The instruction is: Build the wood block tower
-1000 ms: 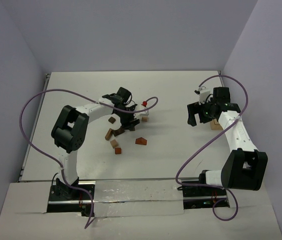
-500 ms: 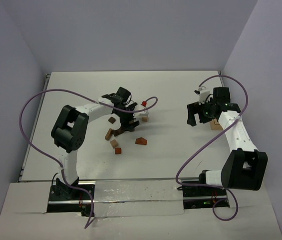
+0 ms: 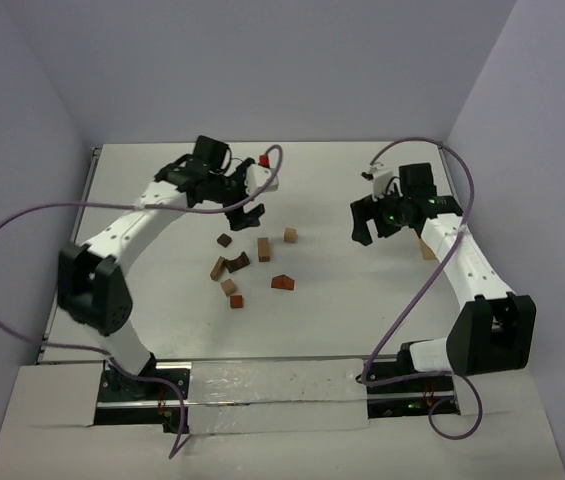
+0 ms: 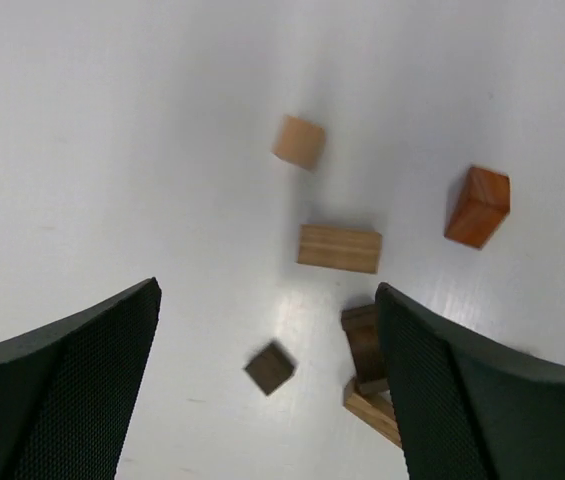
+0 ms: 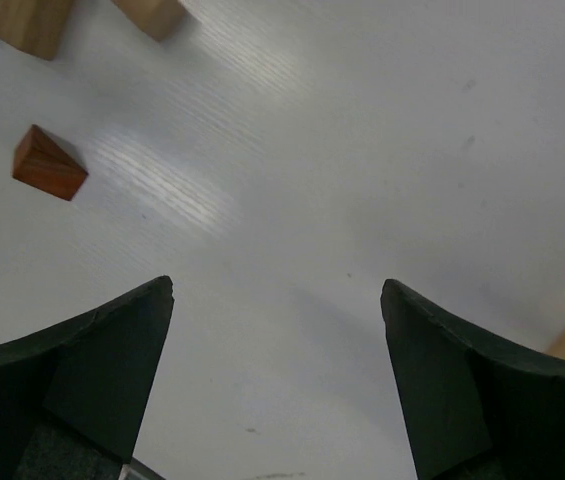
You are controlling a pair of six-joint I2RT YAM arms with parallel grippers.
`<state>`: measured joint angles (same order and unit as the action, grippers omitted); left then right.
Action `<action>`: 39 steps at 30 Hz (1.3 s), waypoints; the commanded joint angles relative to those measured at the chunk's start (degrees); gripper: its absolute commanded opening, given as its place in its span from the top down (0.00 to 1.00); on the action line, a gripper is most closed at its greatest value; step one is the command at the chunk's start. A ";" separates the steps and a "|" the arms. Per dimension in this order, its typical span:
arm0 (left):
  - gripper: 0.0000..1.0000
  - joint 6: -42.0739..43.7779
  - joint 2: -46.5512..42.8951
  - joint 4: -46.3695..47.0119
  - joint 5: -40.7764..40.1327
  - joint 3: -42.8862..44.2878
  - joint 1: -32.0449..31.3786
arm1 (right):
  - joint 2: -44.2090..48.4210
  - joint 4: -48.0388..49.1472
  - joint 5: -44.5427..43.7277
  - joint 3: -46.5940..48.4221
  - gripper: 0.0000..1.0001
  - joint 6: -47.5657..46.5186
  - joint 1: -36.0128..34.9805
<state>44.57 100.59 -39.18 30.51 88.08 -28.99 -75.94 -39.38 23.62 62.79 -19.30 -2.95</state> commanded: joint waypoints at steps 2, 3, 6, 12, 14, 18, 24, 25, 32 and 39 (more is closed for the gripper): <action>0.10 -2.58 -15.27 0.86 4.84 -11.10 3.75 | -8.90 3.99 -0.10 8.65 0.18 1.89 -7.29; 0.11 -2.75 -16.87 0.96 5.58 -14.54 5.37 | -10.46 4.18 -0.38 9.88 0.21 1.89 -8.27; 0.13 -3.35 -22.01 0.42 9.38 -20.04 9.29 | -15.90 5.01 -1.47 14.20 0.33 1.46 -12.42; 0.14 -3.37 -30.61 0.00 12.85 -28.57 15.02 | -27.24 4.58 -1.33 22.96 0.38 -0.63 -18.07; 0.14 -3.53 -32.84 0.56 13.29 -30.58 16.65 | -30.85 3.48 -0.82 26.06 0.39 -1.67 -19.48; 0.14 -4.60 -34.56 2.89 11.71 -33.77 17.31 | -35.35 1.85 -1.18 29.89 0.40 -2.32 -21.48; 0.14 -5.29 -34.06 4.72 13.34 -35.08 18.96 | -40.75 1.33 -4.96 33.26 0.40 -2.76 -24.81; 0.14 -5.36 -33.91 5.23 13.56 -35.23 19.04 | -41.43 1.25 -5.20 33.71 0.40 -2.91 -25.26; 0.14 -5.97 -32.83 8.20 13.02 -36.56 19.58 | -43.83 0.11 -6.04 35.02 0.39 -3.99 -26.23; 0.14 -6.49 -32.47 9.89 12.89 -37.41 19.67 | -46.36 -1.38 -6.26 36.59 0.37 -4.61 -26.39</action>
<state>38.68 67.98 -33.00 41.45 50.79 -9.85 -121.11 -39.22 17.97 96.70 -22.94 -29.02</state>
